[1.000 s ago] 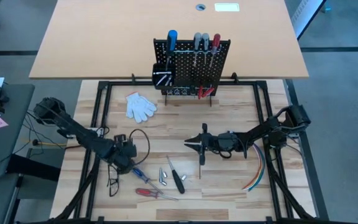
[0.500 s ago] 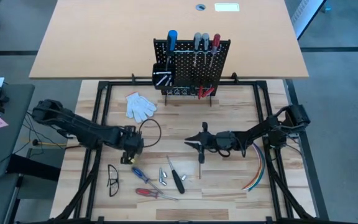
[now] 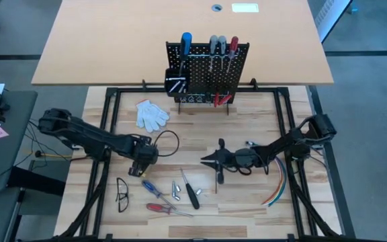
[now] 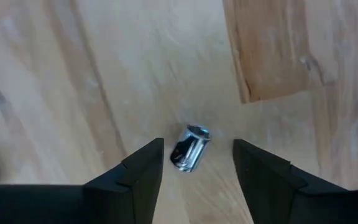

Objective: Hang tools onto peg board
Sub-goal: Put the socket wrench in the pegboard bin, then put the socket wrench on the pegboard bin

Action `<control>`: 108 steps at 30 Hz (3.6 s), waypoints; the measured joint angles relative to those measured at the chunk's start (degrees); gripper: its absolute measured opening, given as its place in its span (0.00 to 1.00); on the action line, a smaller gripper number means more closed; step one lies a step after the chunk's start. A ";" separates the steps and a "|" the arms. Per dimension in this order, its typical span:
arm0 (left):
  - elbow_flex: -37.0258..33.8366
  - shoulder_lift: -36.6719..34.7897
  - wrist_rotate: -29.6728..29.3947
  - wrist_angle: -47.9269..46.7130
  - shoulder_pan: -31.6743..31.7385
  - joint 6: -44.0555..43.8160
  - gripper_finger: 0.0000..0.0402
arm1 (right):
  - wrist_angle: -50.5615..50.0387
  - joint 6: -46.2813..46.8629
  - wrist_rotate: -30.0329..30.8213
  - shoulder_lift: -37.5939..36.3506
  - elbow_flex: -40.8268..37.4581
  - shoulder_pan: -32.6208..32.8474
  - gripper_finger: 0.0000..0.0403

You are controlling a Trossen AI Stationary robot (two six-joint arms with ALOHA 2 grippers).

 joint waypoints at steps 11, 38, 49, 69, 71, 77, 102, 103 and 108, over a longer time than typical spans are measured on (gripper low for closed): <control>0.17 4.04 0.08 -0.05 0.09 -0.08 0.33 | 0.16 -0.06 0.04 -0.02 0.00 -1.10 0.19; 3.23 4.40 -29.35 0.85 -14.13 -35.93 0.10 | 0.07 -0.15 0.04 -0.02 0.00 -0.93 0.19; 3.14 4.30 -51.82 36.48 -17.67 -28.86 0.11 | 0.16 0.25 0.04 -0.01 0.00 -0.93 0.19; 37.16 2.44 -46.14 32.61 14.43 17.56 0.12 | -0.19 -0.07 0.04 -0.02 0.02 -1.08 0.19; 38.96 2.44 -43.80 27.63 17.14 13.65 0.12 | -0.28 -0.19 0.04 -0.02 0.00 -1.08 0.19; 40.02 2.44 -37.30 24.65 21.48 11.92 0.22 | -0.18 -0.40 0.04 -0.02 0.02 -1.08 0.19; 38.22 -10.65 -51.89 -32.59 -15.41 -44.31 0.43 | -7.88 -19.75 -6.58 6.66 17.33 11.83 0.19; 36.85 -9.67 -52.73 -33.40 -18.00 -48.23 0.43 | -10.55 -19.04 -7.73 8.38 20.11 11.59 0.19; 28.96 -4.93 -54.72 -31.40 -27.12 -61.02 0.43 | -32.51 -16.62 -10.09 15.37 34.17 8.56 0.27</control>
